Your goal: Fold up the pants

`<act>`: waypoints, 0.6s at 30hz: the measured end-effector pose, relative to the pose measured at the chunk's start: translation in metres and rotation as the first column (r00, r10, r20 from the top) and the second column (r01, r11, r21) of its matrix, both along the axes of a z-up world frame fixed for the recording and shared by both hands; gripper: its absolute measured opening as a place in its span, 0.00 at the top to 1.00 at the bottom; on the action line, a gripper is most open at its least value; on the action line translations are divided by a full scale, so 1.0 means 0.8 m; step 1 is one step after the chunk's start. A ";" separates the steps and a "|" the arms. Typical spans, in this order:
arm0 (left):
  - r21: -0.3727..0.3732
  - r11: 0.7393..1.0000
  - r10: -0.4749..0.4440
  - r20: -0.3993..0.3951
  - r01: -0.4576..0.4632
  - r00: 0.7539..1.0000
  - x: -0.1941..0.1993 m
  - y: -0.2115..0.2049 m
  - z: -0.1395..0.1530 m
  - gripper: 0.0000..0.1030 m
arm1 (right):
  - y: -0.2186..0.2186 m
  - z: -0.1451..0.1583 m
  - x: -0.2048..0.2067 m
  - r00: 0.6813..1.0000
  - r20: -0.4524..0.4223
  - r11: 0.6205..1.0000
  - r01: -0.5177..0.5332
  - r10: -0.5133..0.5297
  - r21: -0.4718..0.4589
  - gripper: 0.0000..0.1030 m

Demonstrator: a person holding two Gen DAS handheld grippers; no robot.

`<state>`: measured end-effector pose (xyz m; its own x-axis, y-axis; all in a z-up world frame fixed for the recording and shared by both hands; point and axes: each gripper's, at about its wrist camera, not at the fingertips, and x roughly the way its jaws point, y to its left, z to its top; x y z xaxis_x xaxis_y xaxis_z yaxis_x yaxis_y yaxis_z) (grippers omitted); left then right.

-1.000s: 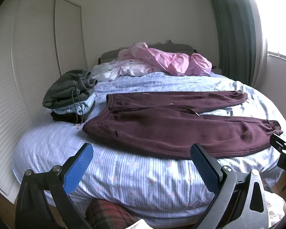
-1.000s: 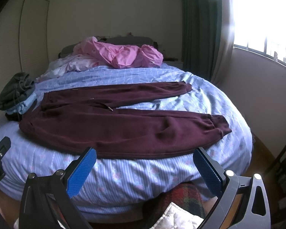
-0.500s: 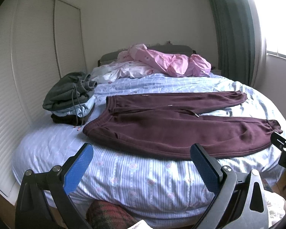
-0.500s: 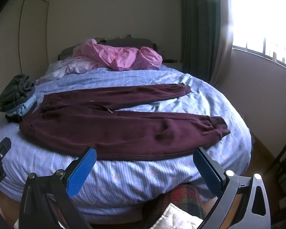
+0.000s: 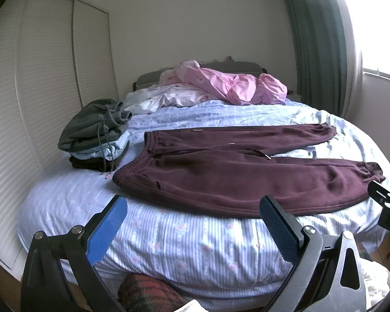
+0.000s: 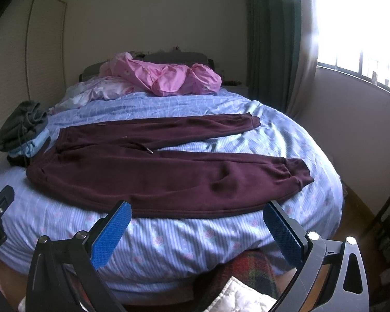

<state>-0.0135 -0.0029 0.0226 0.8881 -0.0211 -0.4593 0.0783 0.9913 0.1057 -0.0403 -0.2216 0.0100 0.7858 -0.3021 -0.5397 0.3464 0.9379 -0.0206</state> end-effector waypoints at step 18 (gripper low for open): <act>0.019 1.000 0.015 -0.029 -0.014 0.999 0.015 0.005 -0.028 0.00 | 0.000 -0.022 0.015 0.999 -0.032 1.000 -0.014 0.014 0.019 0.00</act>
